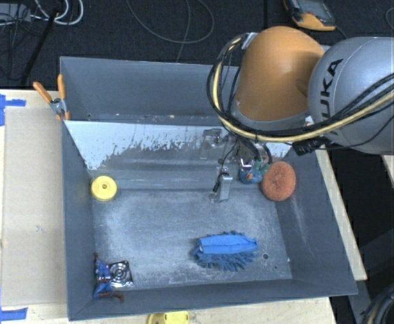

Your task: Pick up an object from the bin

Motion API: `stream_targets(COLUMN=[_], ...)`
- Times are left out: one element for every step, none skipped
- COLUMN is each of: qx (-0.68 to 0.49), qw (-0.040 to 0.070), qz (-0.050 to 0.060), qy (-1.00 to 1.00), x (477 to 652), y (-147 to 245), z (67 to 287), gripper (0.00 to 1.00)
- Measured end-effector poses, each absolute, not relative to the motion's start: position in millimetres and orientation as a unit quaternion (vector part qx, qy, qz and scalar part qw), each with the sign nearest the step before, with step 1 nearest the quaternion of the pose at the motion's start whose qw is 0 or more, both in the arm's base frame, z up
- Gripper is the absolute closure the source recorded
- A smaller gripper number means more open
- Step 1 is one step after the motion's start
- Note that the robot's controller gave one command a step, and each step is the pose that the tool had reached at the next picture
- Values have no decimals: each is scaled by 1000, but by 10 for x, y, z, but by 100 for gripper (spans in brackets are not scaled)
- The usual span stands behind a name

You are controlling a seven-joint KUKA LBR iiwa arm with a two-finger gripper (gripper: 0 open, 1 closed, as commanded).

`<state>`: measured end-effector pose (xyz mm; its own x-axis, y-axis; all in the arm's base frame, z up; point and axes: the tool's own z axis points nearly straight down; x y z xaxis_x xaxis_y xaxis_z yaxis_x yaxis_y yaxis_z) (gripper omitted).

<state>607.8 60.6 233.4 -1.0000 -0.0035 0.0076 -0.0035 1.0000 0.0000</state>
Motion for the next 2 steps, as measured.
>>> stream_targets(qx=[2,-26], qw=[2,0], qz=[0,0], qy=[-1000,-1000], x=[6081,5986], y=[605,440], z=[2365,2625], gripper=[0,0])
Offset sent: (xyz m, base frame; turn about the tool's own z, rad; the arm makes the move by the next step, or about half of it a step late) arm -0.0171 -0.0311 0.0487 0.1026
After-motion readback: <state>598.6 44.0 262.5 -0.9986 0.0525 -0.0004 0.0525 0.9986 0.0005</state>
